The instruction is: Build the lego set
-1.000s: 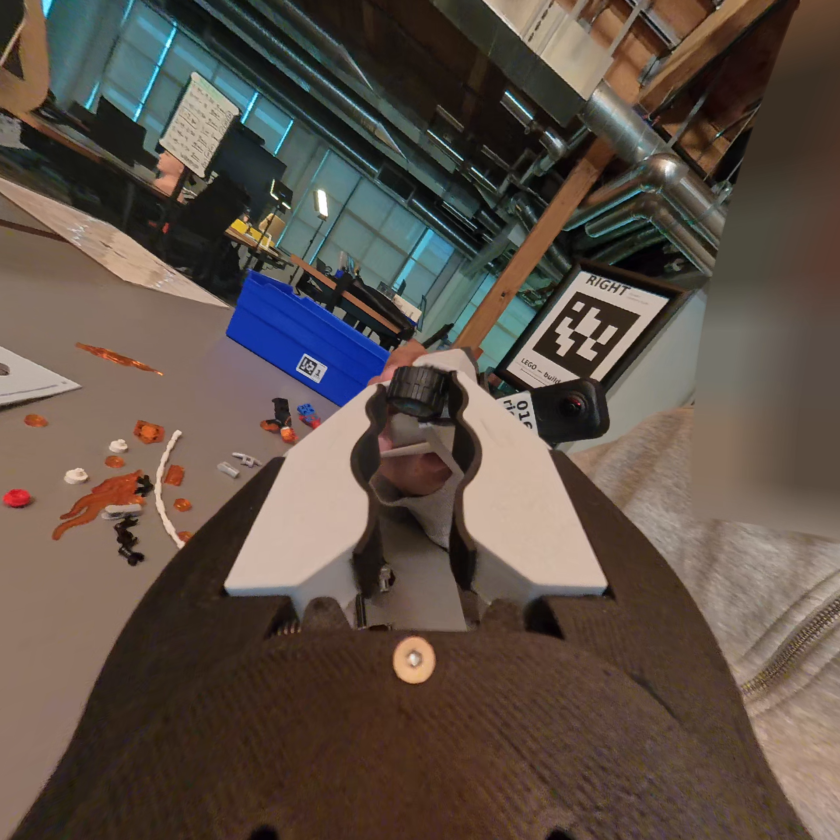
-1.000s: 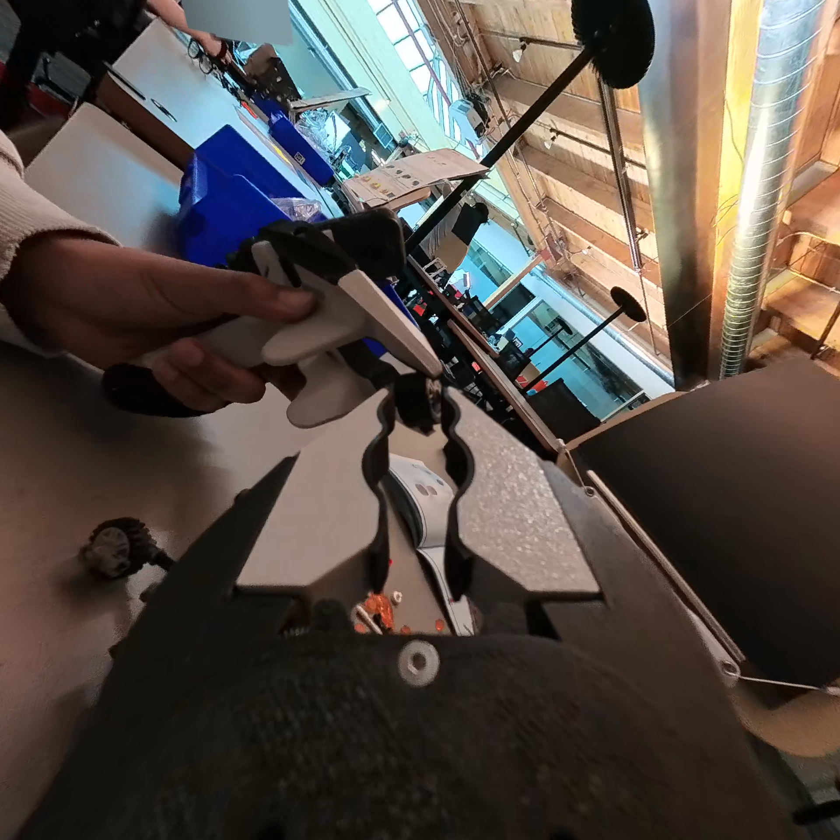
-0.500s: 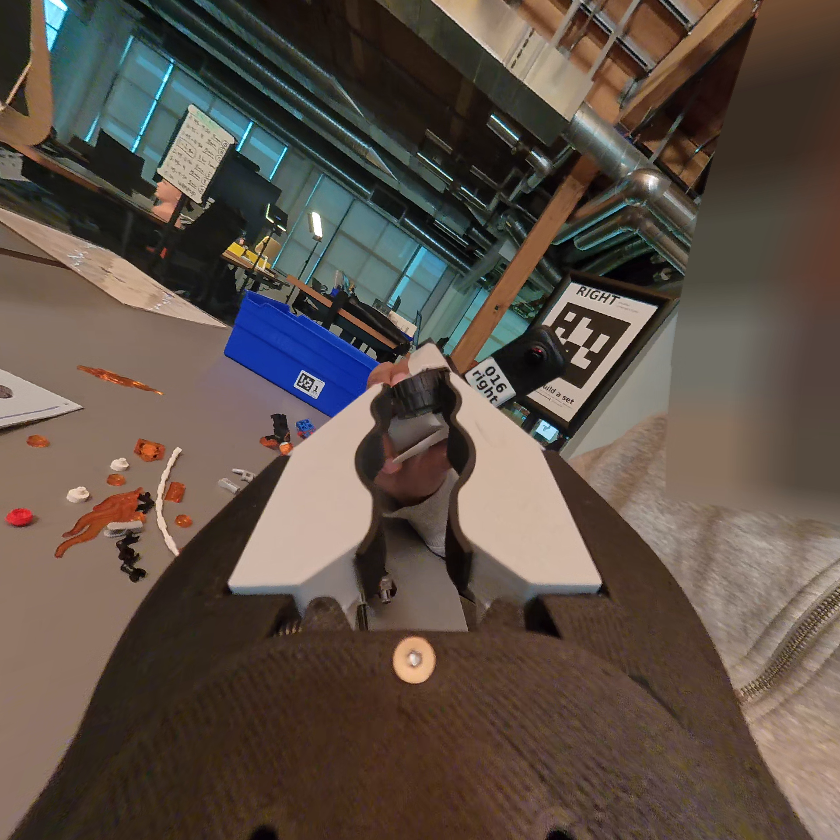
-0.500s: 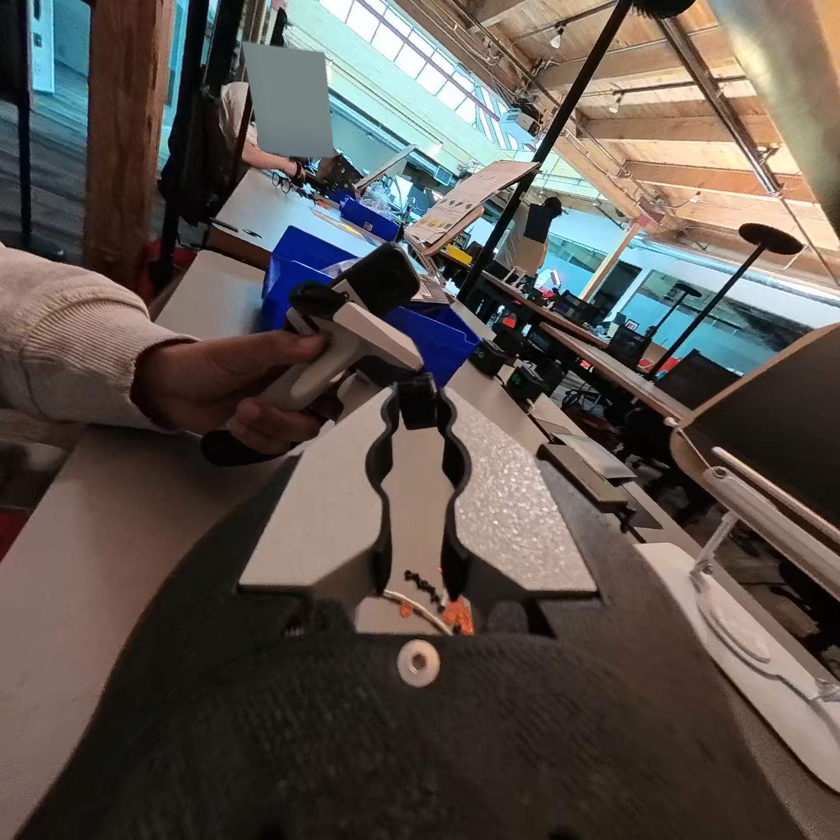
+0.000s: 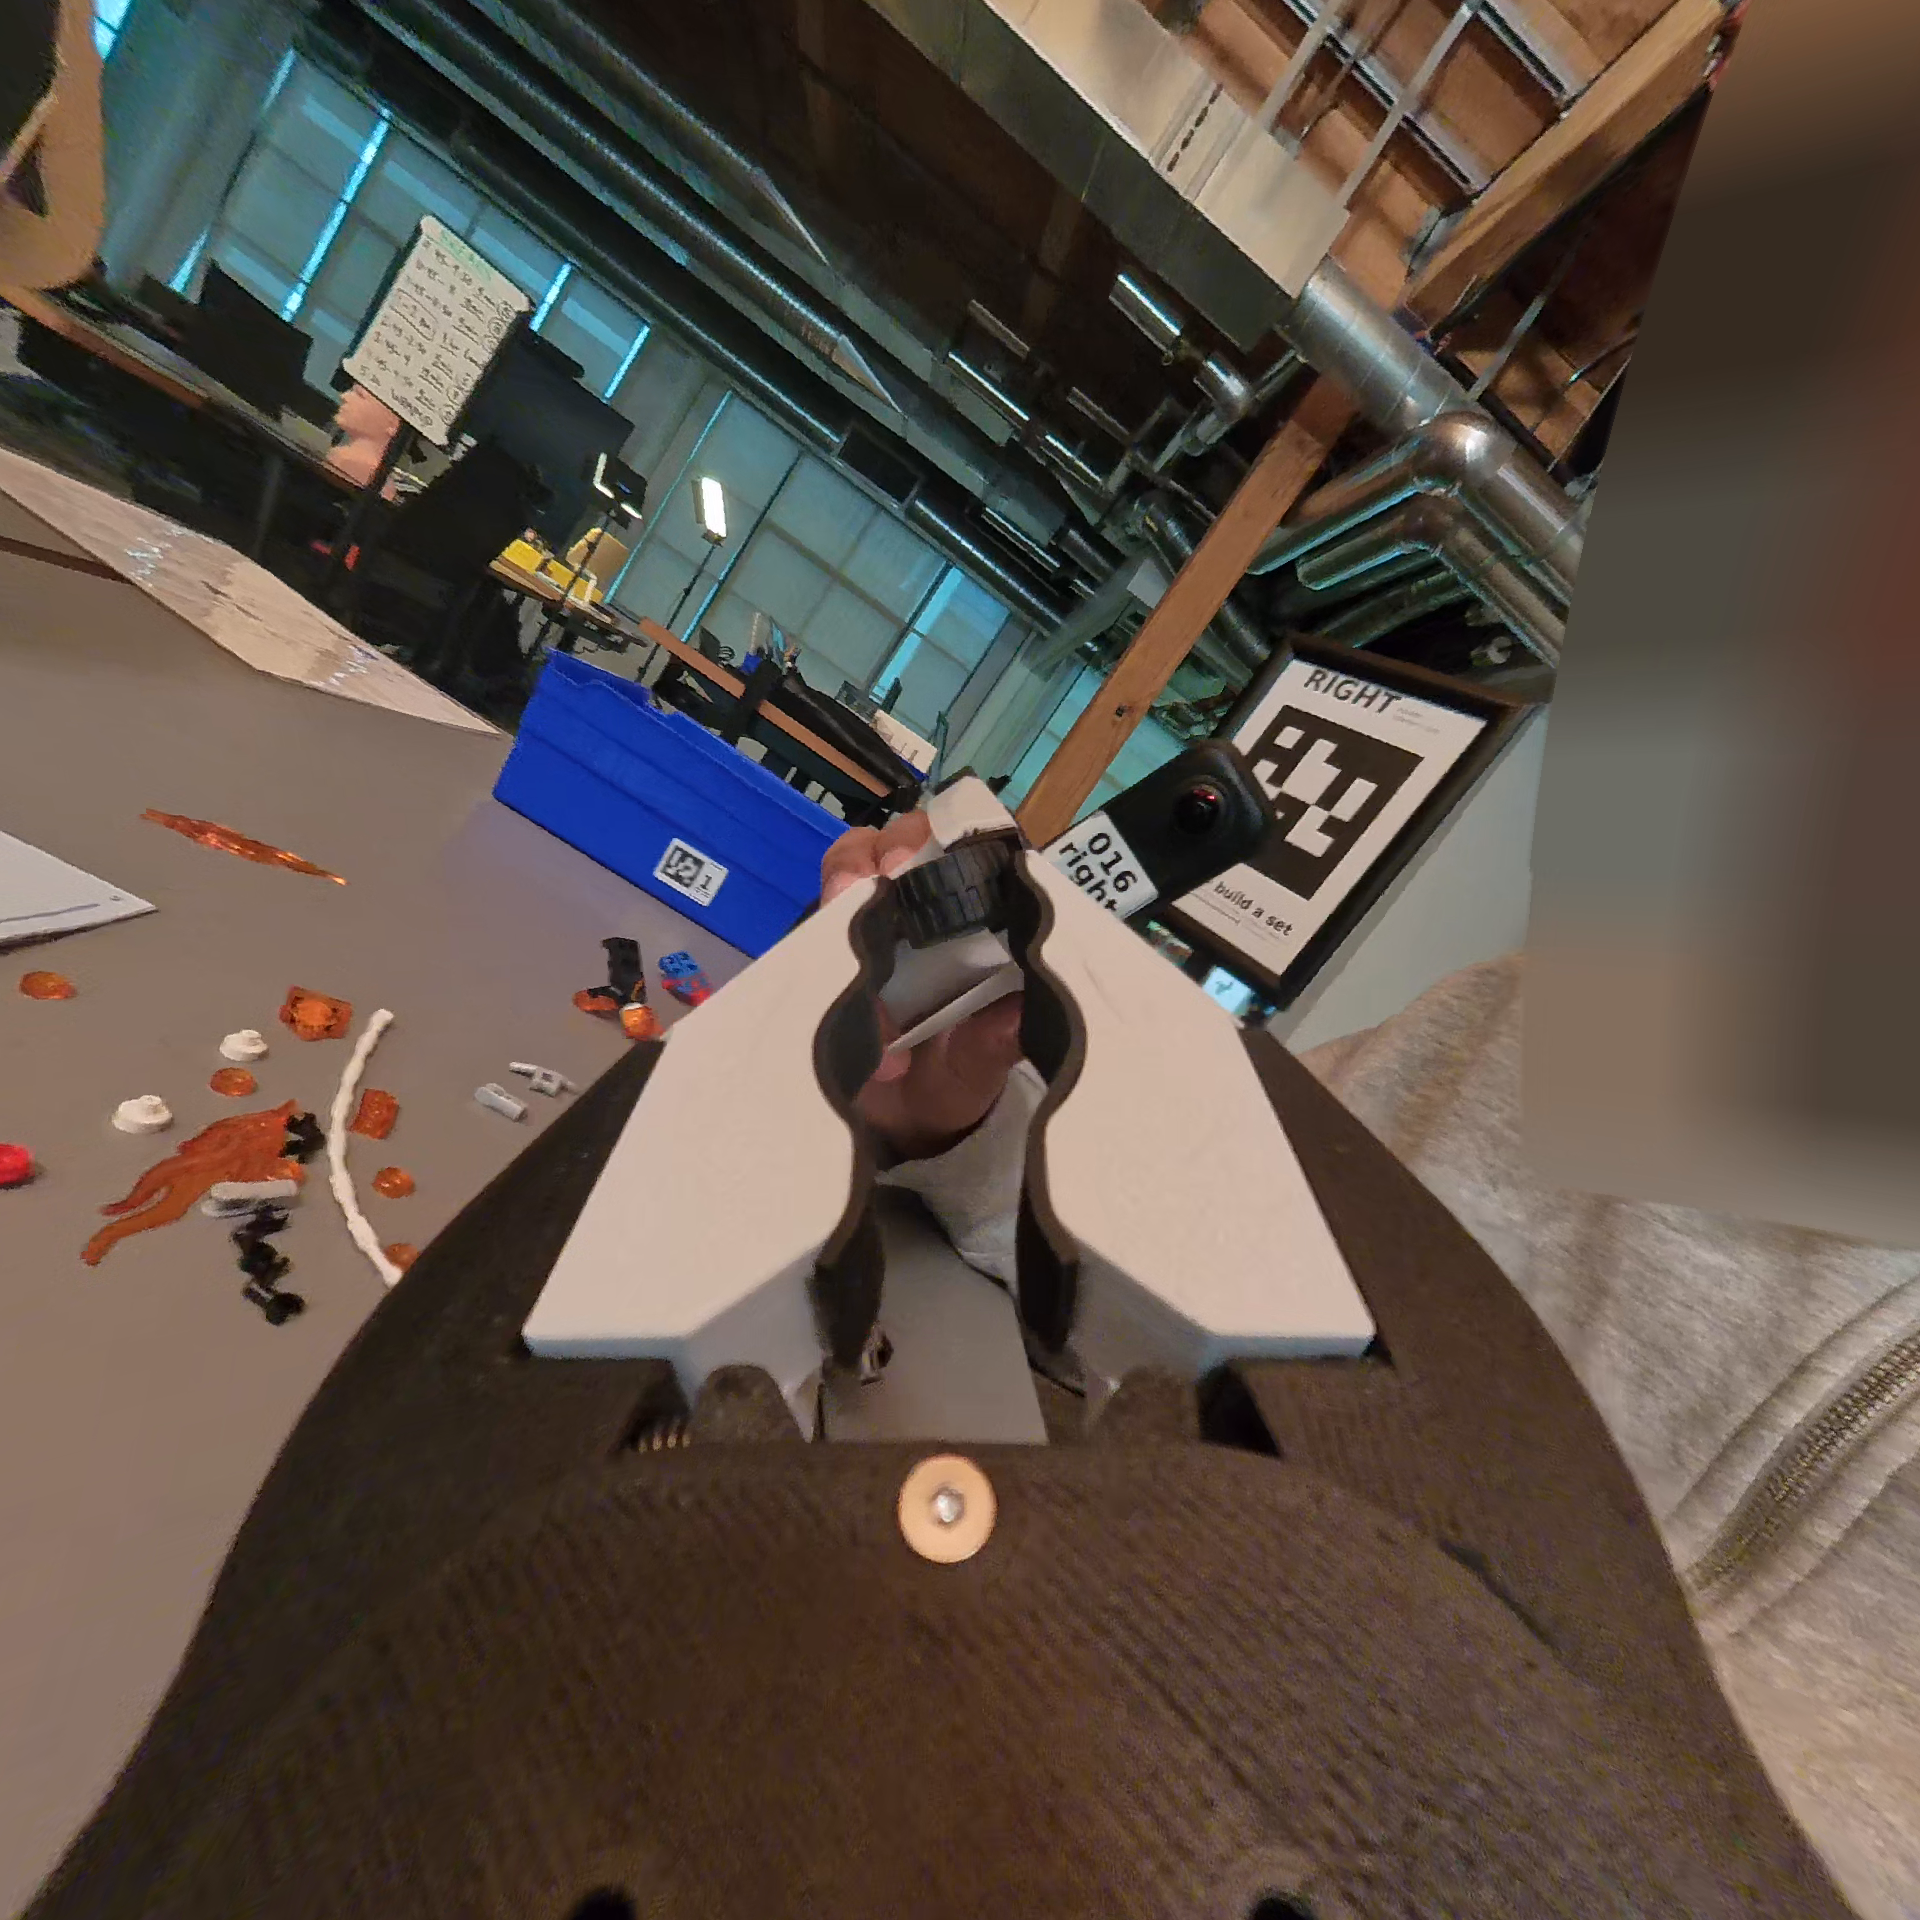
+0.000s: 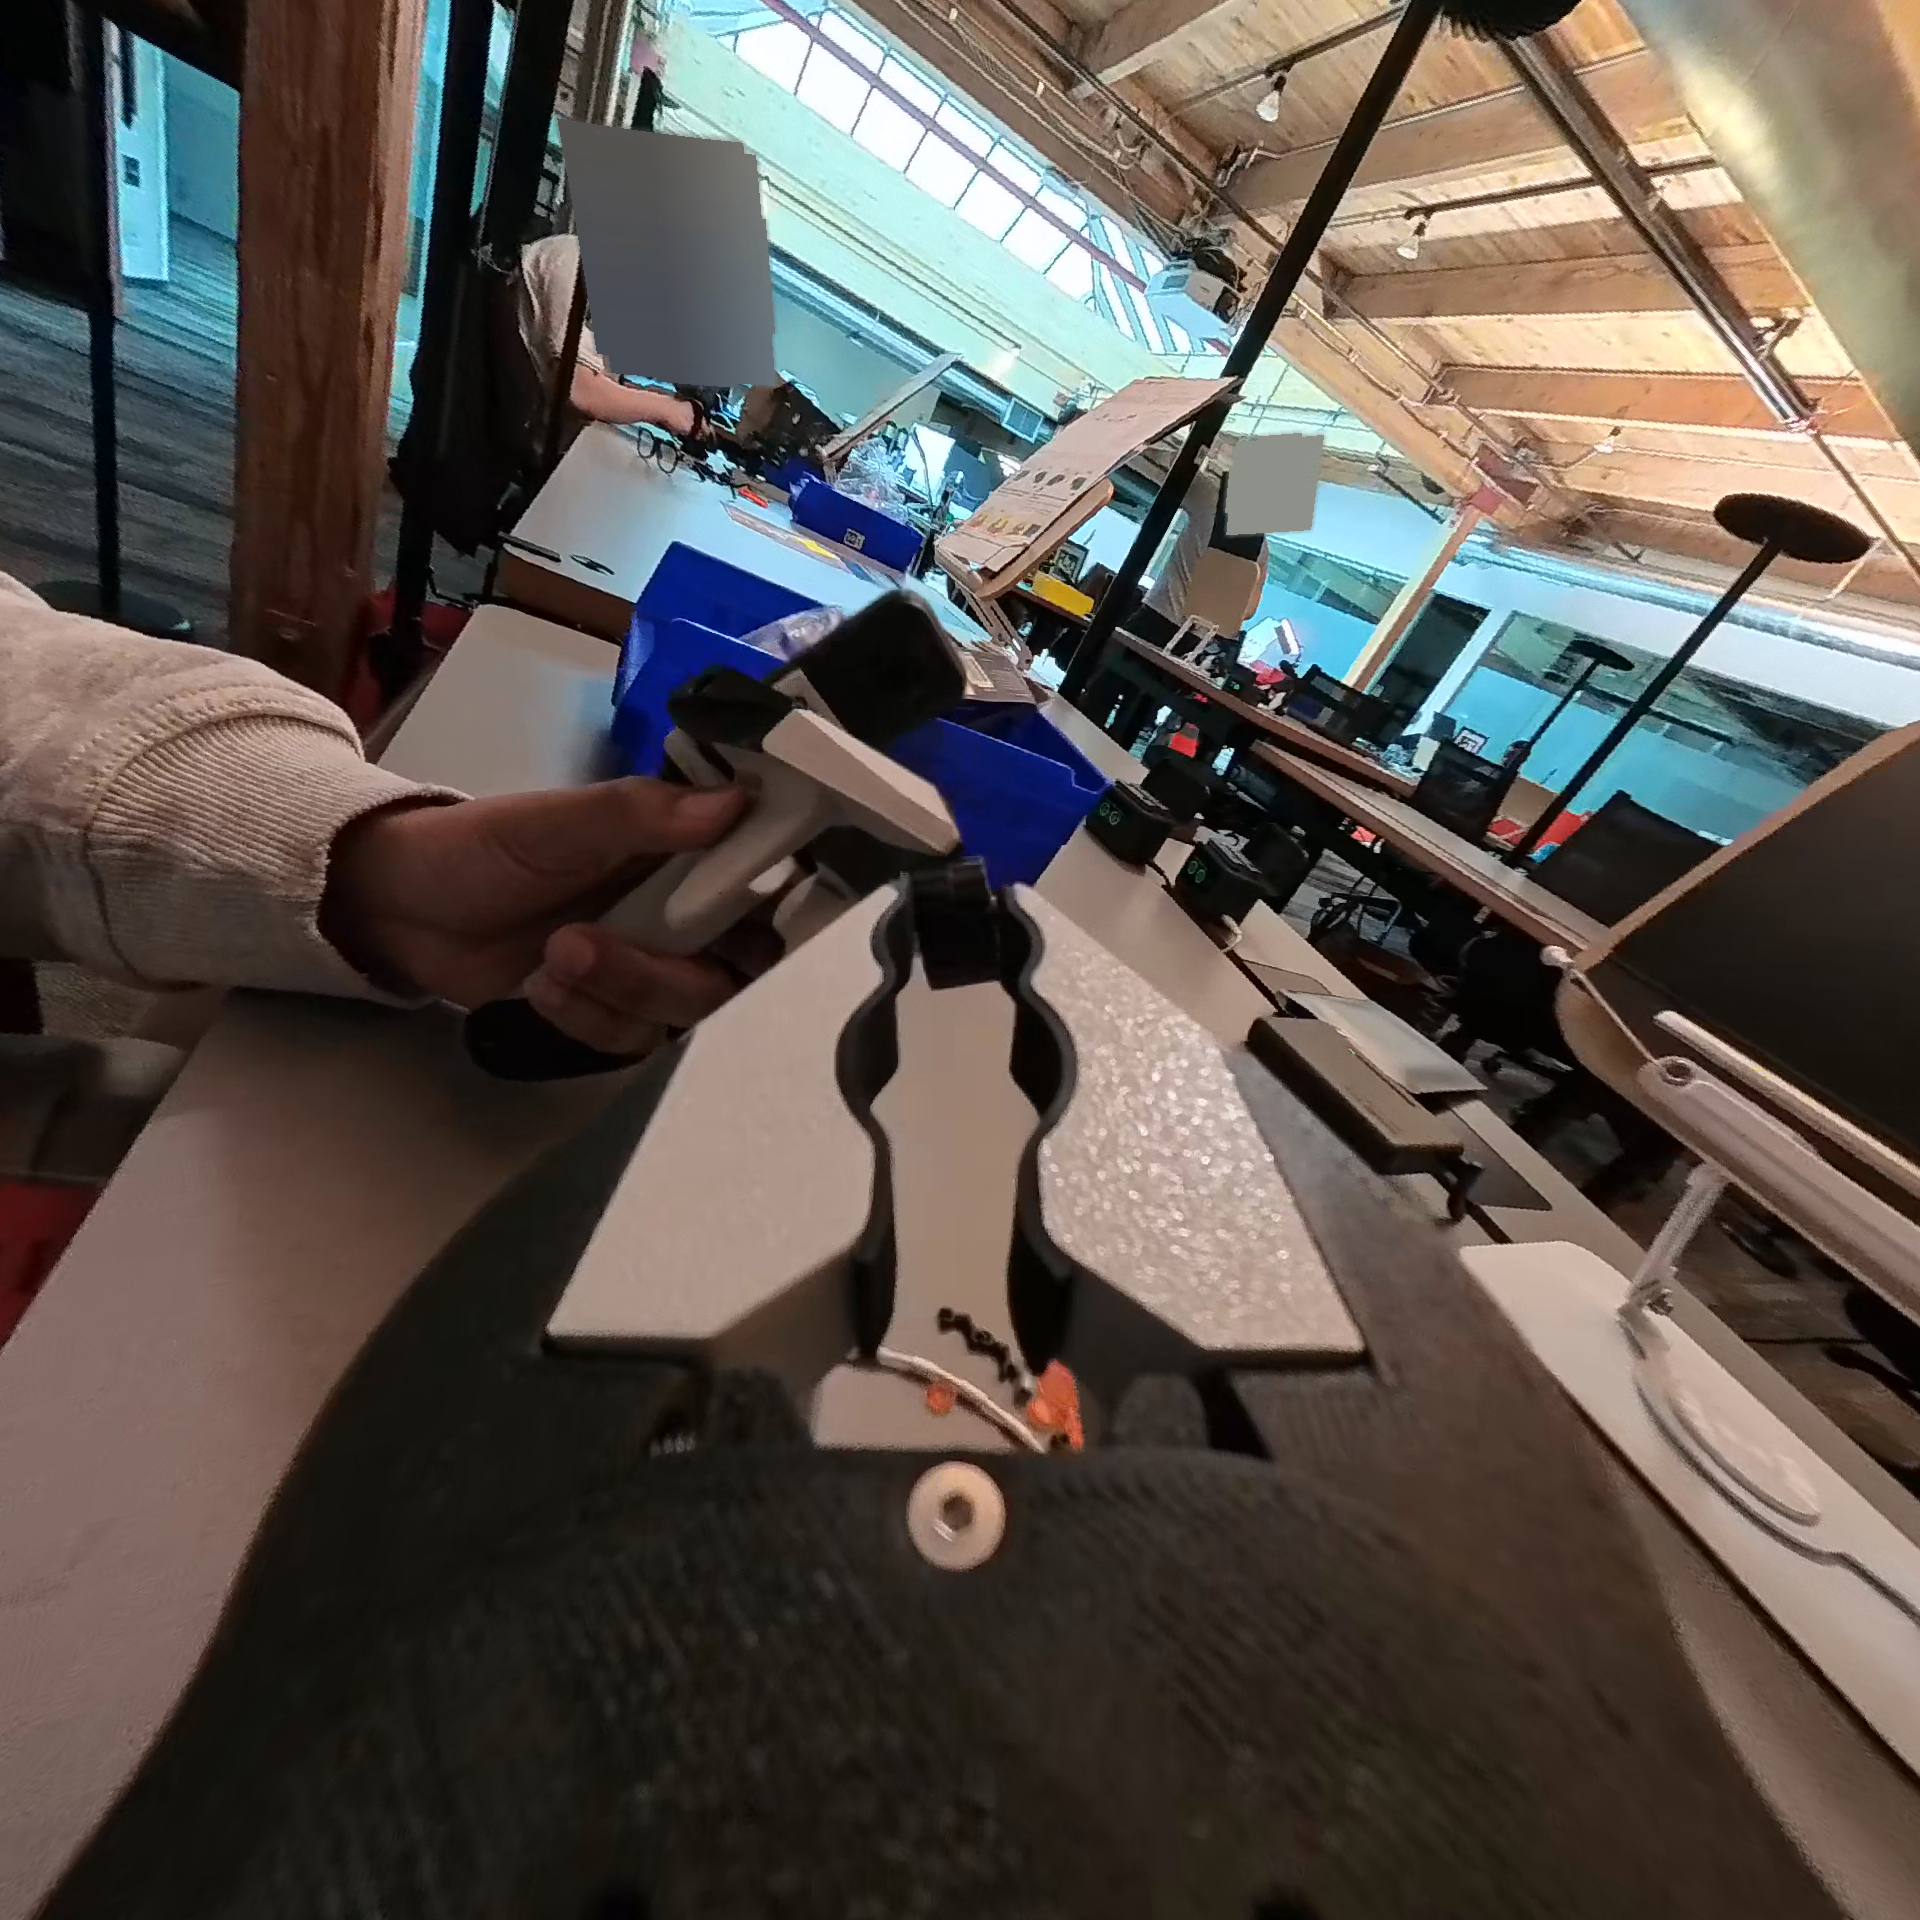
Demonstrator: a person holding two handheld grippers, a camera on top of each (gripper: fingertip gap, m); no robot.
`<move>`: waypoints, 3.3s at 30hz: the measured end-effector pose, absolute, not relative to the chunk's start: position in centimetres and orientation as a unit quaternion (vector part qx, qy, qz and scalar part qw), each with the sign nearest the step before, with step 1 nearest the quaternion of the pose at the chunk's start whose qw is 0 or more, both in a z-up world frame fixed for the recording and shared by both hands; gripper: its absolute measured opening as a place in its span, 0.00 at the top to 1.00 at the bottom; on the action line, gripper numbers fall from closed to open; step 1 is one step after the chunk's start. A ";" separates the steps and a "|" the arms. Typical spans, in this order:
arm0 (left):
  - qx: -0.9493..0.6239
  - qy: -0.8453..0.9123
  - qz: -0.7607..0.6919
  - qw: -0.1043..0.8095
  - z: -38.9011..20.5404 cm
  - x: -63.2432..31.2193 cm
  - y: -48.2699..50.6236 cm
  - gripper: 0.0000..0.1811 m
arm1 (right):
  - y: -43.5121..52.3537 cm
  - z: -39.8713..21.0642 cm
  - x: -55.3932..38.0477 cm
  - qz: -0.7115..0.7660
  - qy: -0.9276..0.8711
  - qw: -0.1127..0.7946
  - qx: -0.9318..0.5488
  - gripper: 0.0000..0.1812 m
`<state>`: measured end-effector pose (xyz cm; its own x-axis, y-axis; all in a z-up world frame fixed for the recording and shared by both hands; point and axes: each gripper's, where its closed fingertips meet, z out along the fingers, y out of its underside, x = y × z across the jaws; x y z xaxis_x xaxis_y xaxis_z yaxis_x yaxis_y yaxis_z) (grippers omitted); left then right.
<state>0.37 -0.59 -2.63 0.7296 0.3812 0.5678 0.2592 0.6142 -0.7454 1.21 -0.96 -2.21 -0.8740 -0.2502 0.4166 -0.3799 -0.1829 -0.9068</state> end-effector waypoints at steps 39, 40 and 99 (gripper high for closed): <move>-0.797 -0.452 0.063 0.395 -15.2 -1.8 6.9 0.78 | 8.3 -13.3 -4.4 0.462 -0.854 -0.217 0.096 0.93; -0.803 -0.454 0.055 0.382 -15.6 -1.7 6.9 0.79 | 8.2 -13.7 -4.3 0.455 -0.860 -0.210 0.100 0.93; -0.861 -0.313 0.088 0.391 -15.2 0.2 8.7 0.92 | 10.8 -16.0 -1.1 0.352 -0.898 -0.196 0.176 0.93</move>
<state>0.22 8.74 -15.19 0.7887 0.6078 0.0928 0.4697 -0.4982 -0.7288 -1.12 10.76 -15.96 -0.8611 -0.4544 -0.2283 -0.1778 0.6896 -0.7020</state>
